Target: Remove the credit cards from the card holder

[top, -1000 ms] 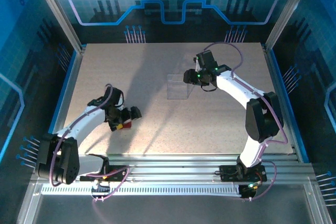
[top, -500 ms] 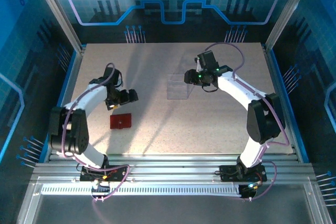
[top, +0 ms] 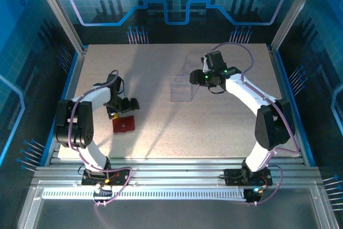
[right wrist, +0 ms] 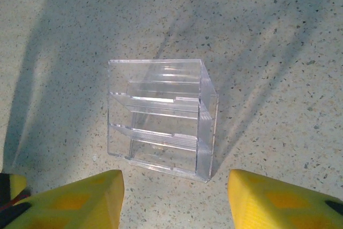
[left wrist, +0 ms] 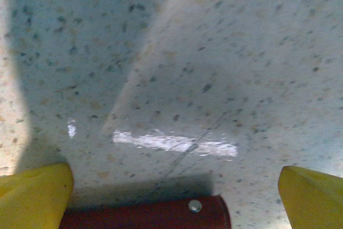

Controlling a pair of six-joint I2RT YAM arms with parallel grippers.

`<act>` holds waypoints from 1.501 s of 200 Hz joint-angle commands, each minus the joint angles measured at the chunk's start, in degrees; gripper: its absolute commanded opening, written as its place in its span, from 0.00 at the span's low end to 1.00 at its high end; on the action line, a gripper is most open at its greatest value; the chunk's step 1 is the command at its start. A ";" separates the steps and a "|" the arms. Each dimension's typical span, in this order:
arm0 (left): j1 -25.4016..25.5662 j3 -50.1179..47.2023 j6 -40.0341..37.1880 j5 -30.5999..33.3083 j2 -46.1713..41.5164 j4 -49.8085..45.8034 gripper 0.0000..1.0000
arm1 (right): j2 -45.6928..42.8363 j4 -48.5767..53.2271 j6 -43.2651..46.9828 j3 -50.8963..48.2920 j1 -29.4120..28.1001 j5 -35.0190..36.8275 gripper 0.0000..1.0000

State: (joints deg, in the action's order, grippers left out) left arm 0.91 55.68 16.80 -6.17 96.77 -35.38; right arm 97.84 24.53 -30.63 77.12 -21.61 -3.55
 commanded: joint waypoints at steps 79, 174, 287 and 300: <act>5.00 -10.25 10.54 -1.86 -11.23 -2.64 0.99 | -1.88 -0.86 0.70 -2.36 0.56 -3.54 0.56; 18.31 -8.77 17.27 11.22 -11.50 -9.25 0.99 | -0.73 -1.95 1.26 -4.05 0.52 -5.76 0.57; 21.86 -7.81 17.25 9.83 -9.55 -8.21 0.84 | 0.24 -2.05 0.93 -3.89 0.70 -5.52 0.57; 22.64 -6.99 17.72 9.92 -9.82 -8.68 0.84 | 0.23 -1.95 0.97 -3.99 0.78 -5.46 0.57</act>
State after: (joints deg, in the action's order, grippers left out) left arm 21.93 46.30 33.56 3.86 87.33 -42.19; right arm 97.82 22.83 -29.98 73.80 -21.58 -8.21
